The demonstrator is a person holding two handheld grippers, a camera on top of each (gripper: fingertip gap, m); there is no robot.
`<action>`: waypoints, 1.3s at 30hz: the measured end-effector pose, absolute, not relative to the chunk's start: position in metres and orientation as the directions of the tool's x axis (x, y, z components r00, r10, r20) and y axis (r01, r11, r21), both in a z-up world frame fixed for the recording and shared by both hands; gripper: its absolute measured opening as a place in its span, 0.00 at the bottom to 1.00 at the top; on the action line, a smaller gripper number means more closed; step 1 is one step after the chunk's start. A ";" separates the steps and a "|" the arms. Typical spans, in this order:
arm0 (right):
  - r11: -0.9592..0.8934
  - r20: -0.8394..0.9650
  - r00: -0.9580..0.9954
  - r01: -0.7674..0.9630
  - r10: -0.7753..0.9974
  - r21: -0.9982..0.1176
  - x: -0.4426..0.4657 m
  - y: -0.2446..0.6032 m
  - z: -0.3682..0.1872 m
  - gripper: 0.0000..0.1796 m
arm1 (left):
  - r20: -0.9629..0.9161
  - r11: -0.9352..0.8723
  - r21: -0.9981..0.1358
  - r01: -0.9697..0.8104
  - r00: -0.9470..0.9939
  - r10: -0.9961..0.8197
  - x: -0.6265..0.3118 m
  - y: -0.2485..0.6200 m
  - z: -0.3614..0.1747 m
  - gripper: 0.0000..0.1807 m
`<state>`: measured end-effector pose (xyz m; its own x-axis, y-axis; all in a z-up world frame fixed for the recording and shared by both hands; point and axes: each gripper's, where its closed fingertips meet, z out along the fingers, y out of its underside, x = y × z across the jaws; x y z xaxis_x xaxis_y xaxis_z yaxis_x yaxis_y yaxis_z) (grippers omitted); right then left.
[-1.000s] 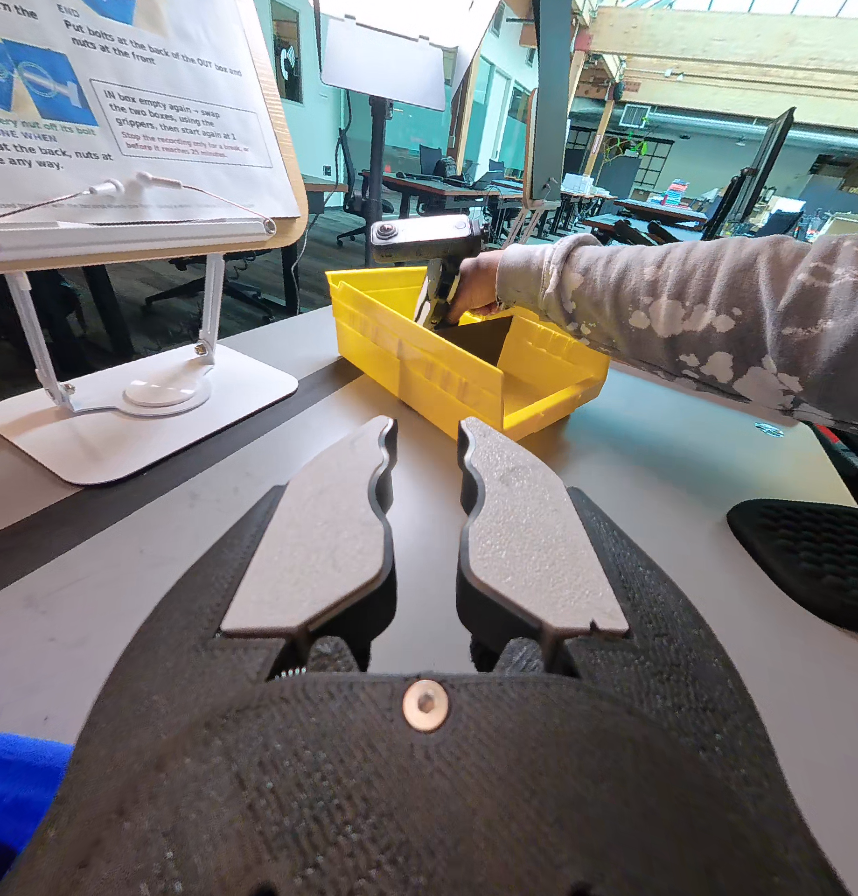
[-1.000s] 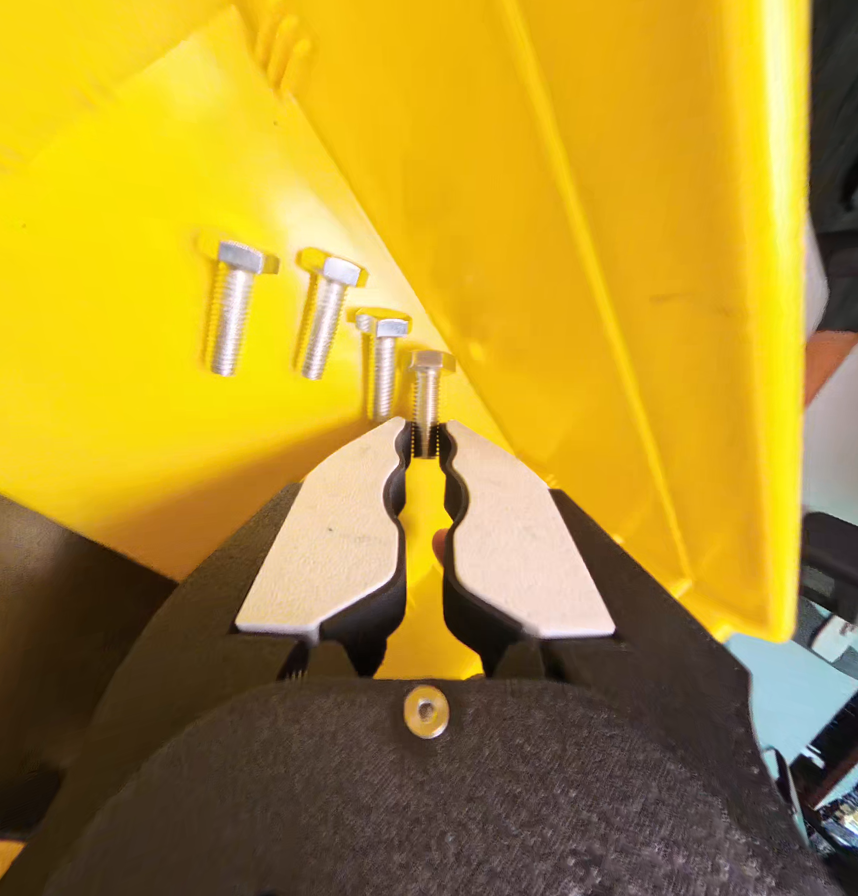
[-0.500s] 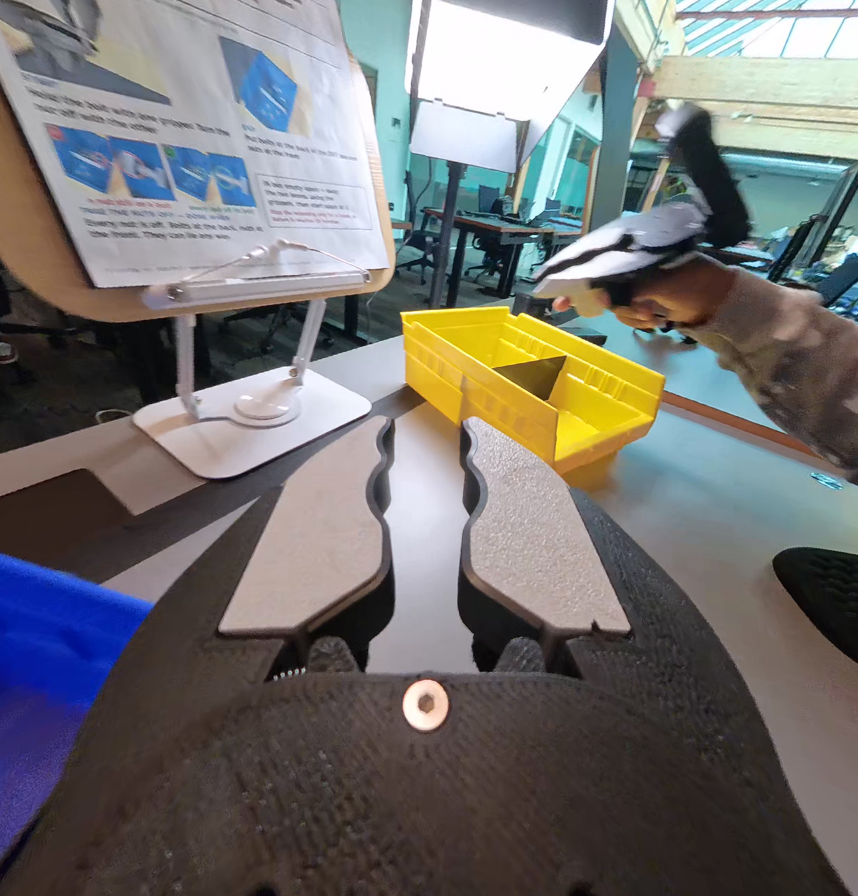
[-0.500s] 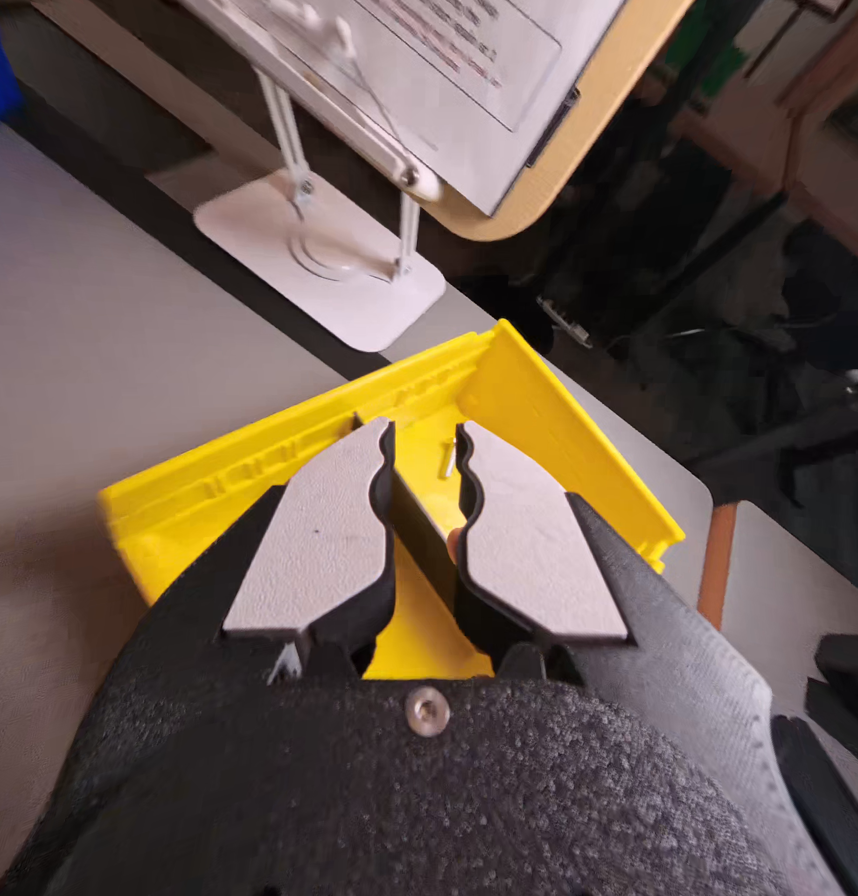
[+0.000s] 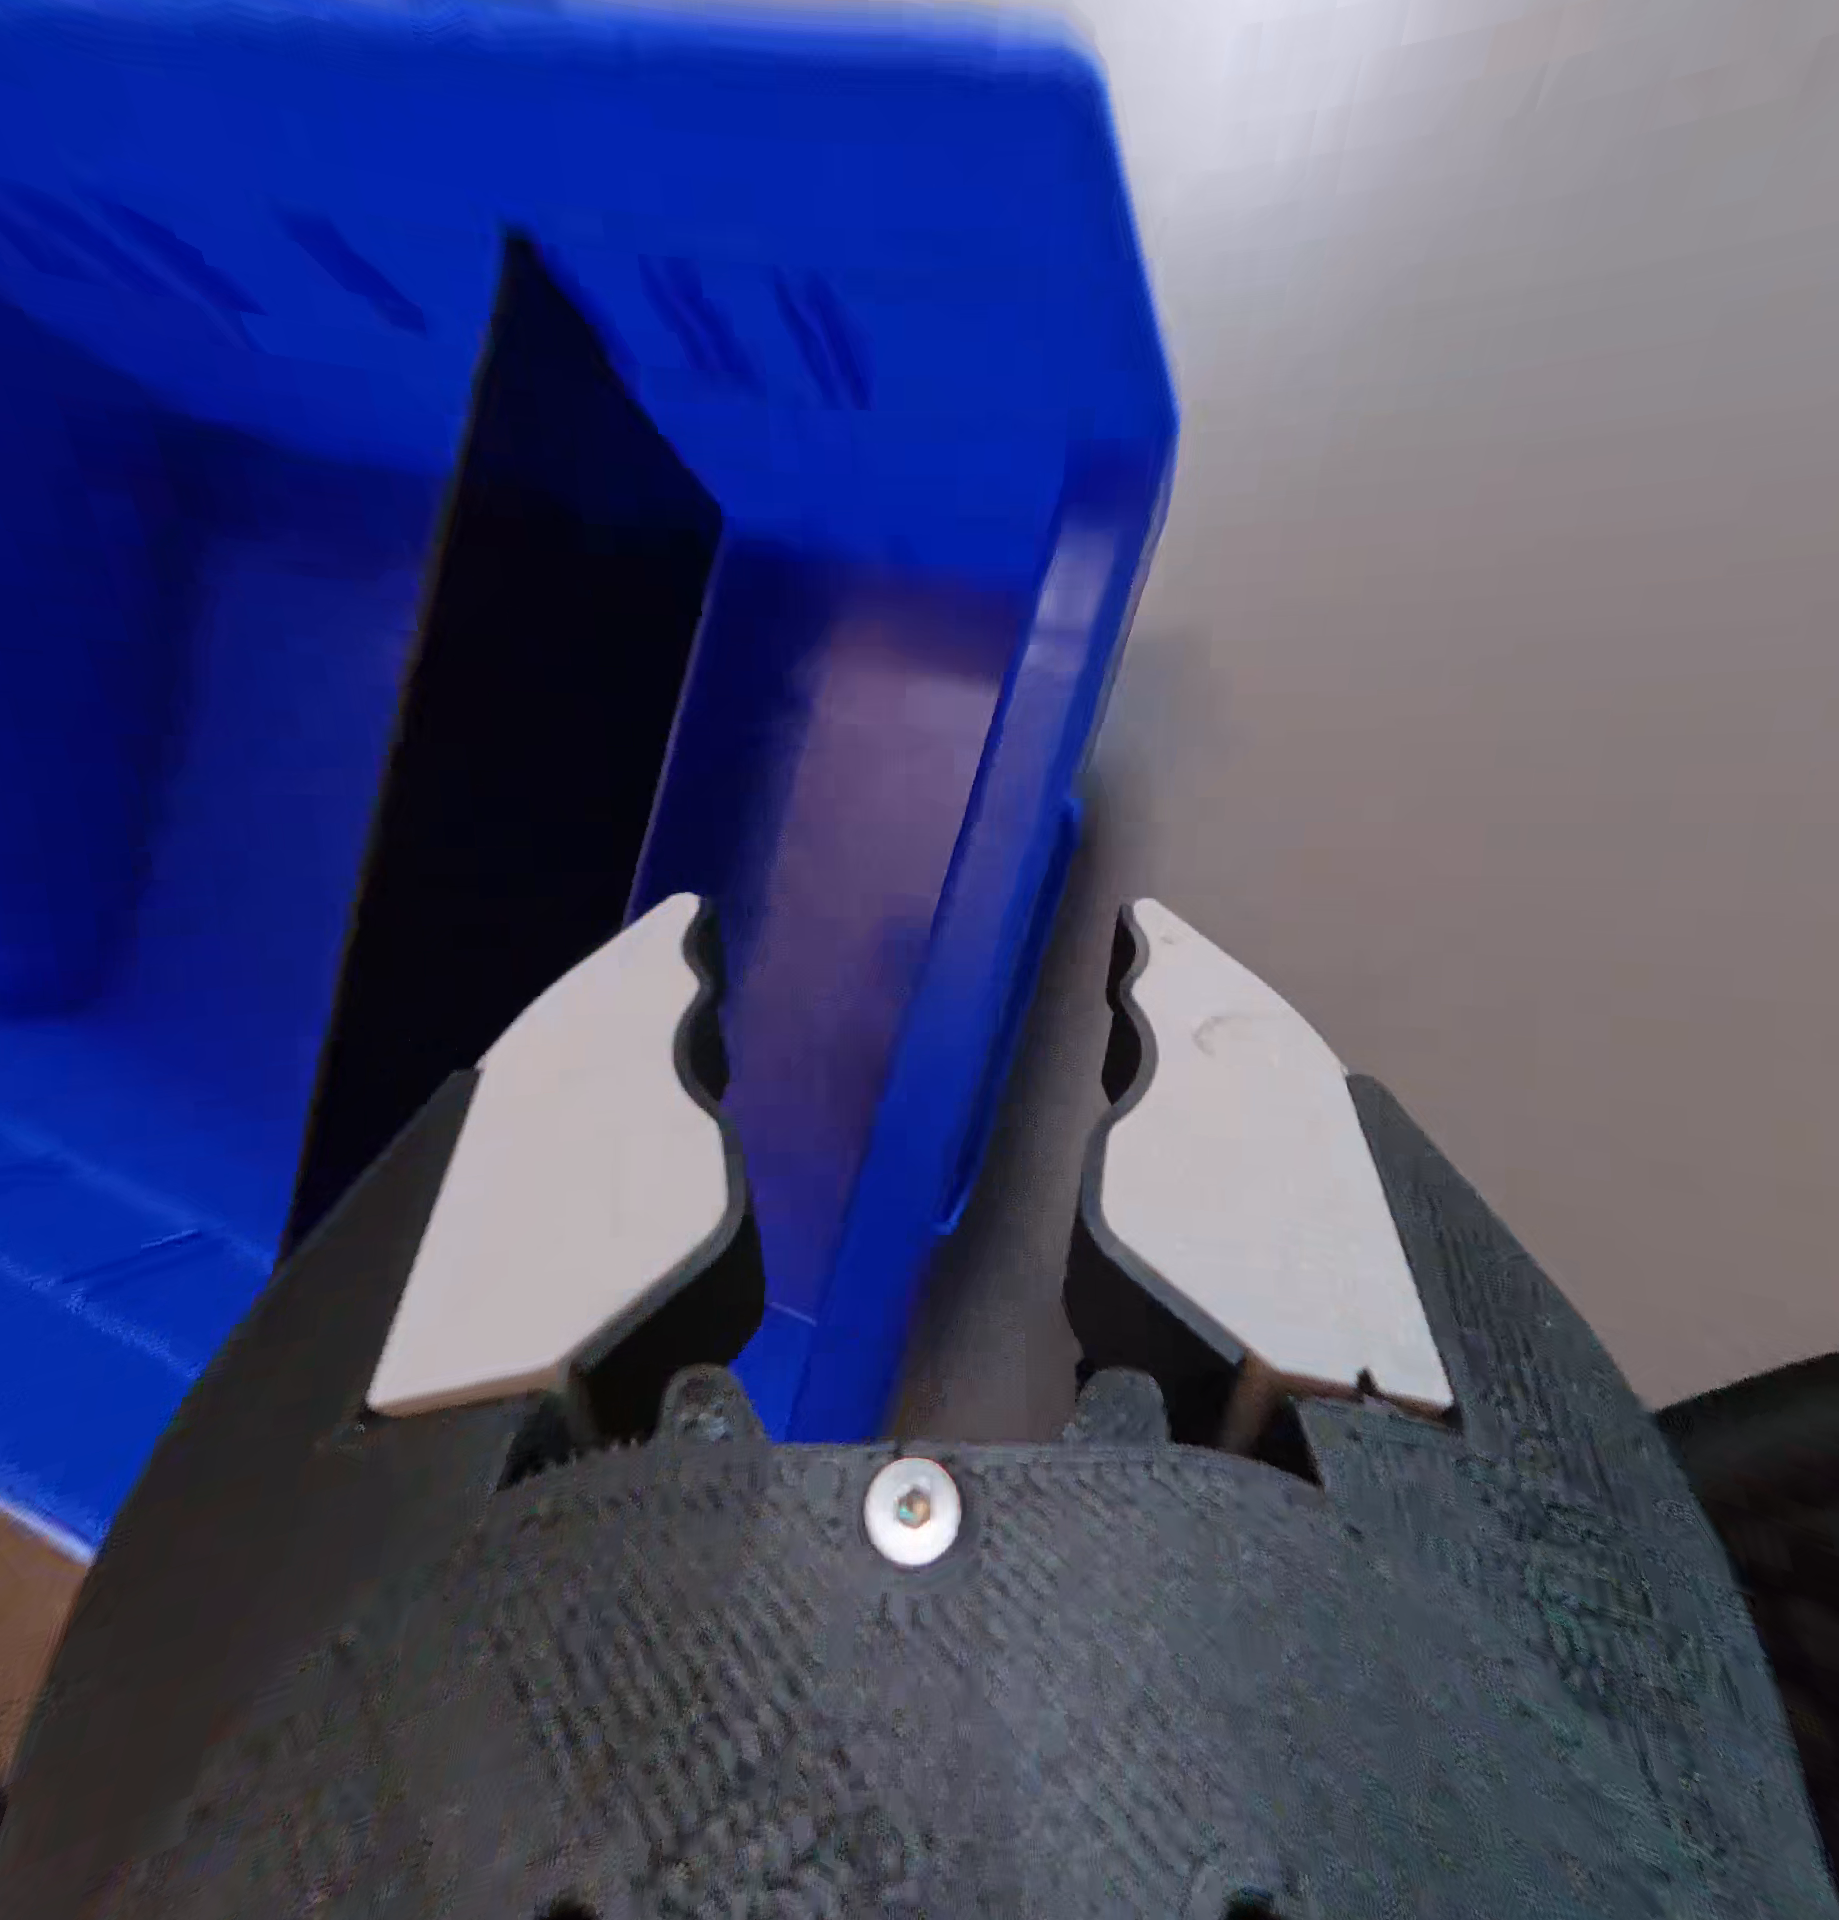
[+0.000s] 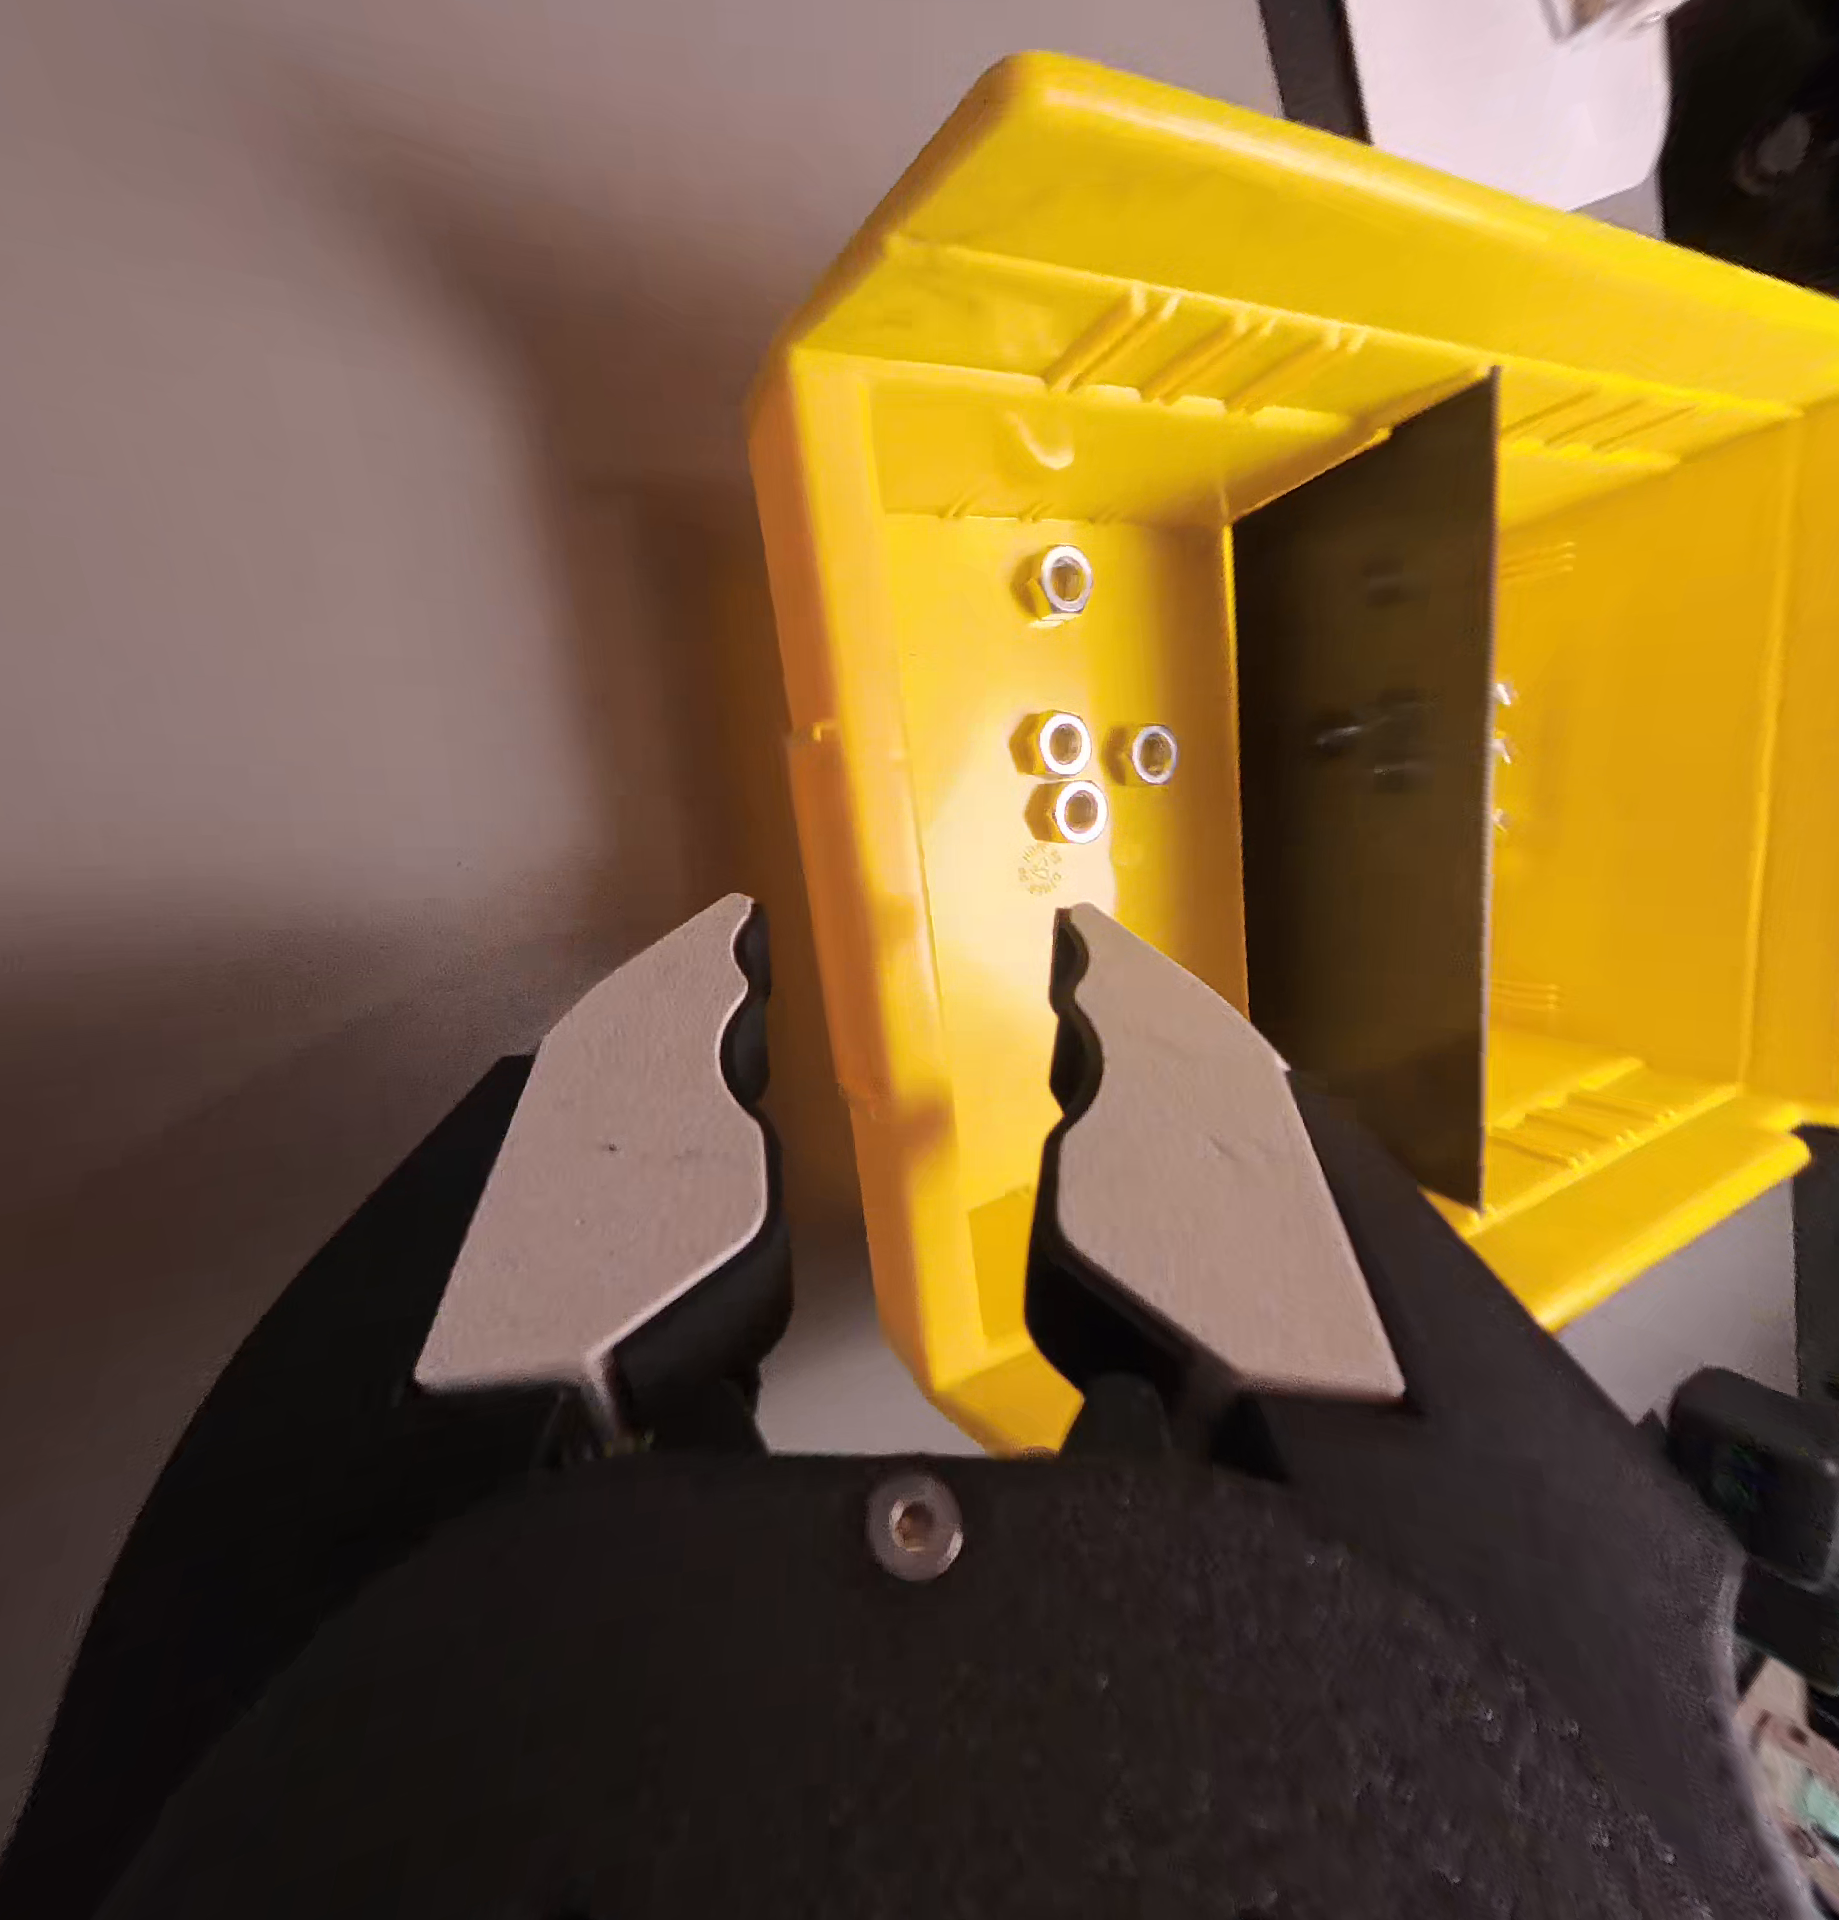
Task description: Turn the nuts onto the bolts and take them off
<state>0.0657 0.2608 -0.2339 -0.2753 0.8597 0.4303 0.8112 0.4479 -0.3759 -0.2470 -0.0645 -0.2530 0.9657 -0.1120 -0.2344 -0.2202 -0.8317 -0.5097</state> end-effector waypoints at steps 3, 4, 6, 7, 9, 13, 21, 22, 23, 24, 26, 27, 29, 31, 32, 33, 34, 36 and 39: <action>0.484 0.432 -0.345 0.833 0.833 -0.268 0.048 0.268 -0.261 0.27 | -0.264 -0.887 -0.385 -0.256 0.951 -0.160 -0.254 -0.069 -0.282 0.33; 0.493 0.414 -0.372 0.837 0.831 -0.238 0.044 0.268 -0.271 0.25 | -0.287 -0.888 -0.351 -0.296 0.937 -0.199 -0.254 -0.068 -0.288 0.26; 0.524 0.375 -0.423 0.821 0.825 -0.227 0.036 0.259 -0.286 0.15 | -0.305 -0.875 -0.333 -0.351 0.919 -0.252 -0.249 -0.060 -0.291 0.17; 0.551 0.402 -0.437 0.802 0.805 -0.231 0.031 0.256 -0.285 0.15 | -0.323 -0.876 -0.318 -0.363 0.910 -0.259 -0.248 -0.056 -0.291 0.17; 0.580 0.417 -0.462 0.784 0.782 -0.220 0.029 0.242 -0.285 0.15 | -0.368 -0.865 -0.291 -0.409 0.882 -0.294 -0.241 -0.047 -0.290 0.17; 0.644 0.415 -0.524 0.726 0.744 -0.239 0.040 0.192 -0.285 0.15 | -0.388 -0.805 -0.289 -0.518 0.832 -0.396 -0.202 -0.023 -0.290 0.17; 0.747 0.450 -0.604 0.601 0.657 -0.285 0.076 0.100 -0.281 0.16 | -0.456 -0.582 -0.300 -0.756 0.650 -0.609 -0.119 0.047 -0.288 0.18; 0.740 0.472 -0.579 0.594 0.665 -0.314 0.079 0.092 -0.276 0.19 | -0.481 -0.562 -0.304 -0.769 0.633 -0.606 -0.116 0.056 -0.286 0.18; 0.716 0.485 -0.535 0.593 0.692 -0.368 0.082 0.085 -0.265 0.21 | -0.505 -0.558 -0.311 -0.769 0.631 -0.588 -0.117 0.063 -0.283 0.21; 0.670 0.477 -0.476 0.588 0.739 -0.452 0.086 0.078 -0.249 0.22 | -0.517 -0.565 -0.335 -0.754 0.649 -0.558 -0.118 0.068 -0.279 0.23; 0.517 0.414 -0.311 0.540 0.856 -0.664 0.101 0.073 -0.207 0.21 | -0.508 -0.550 -0.460 -0.697 0.715 -0.481 -0.112 0.070 -0.262 0.25; 0.424 0.366 -0.215 0.503 0.905 -0.753 0.113 0.077 -0.187 0.19 | -0.493 -0.529 -0.537 -0.657 0.753 -0.435 -0.108 0.067 -0.250 0.26; 0.265 0.298 0.014 0.423 0.954 -0.867 0.143 0.101 -0.159 0.15 | -0.393 -0.460 -0.715 -0.527 0.847 -0.358 -0.091 0.055 -0.227 0.25; 0.156 0.258 0.234 0.380 0.937 -0.912 0.178 0.133 -0.155 0.15 | -0.153 -0.436 -0.845 -0.311 0.921 -0.360 -0.058 0.035 -0.215 0.26; 0.108 0.231 0.303 0.373 0.925 -0.922 0.190 0.144 -0.162 0.16 | -0.032 -0.436 -0.876 -0.205 0.928 -0.371 -0.039 0.027 -0.211 0.27; 0.058 0.195 0.347 0.370 0.918 -0.927 0.197 0.151 -0.173 0.18 | 0.055 -0.431 -0.894 -0.120 0.926 -0.373 -0.020 0.021 -0.209 0.28; 0.013 0.159 0.373 0.365 0.914 -0.931 0.196 0.156 -0.184 0.21 | 0.109 -0.421 -0.905 -0.058 0.926 -0.362 -0.004 0.019 -0.208 0.29; -0.051 0.106 0.394 0.367 0.913 -0.929 0.184 0.161 -0.203 0.25 | 0.167 -0.405 -0.914 0.028 0.935 -0.312 0.024 0.027 -0.211 0.32; -0.114 0.097 0.465 0.405 0.880 -0.907 0.165 0.179 -0.224 0.24 | 0.143 -0.442 -0.896 0.048 0.973 -0.184 0.042 0.059 -0.235 0.36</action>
<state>0.1646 0.1790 -0.2236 0.4653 0.8799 0.0967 0.4051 -0.1145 -0.9071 0.0415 0.0590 -0.2349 0.9725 -0.1837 0.1430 0.0481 -0.4424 -0.8955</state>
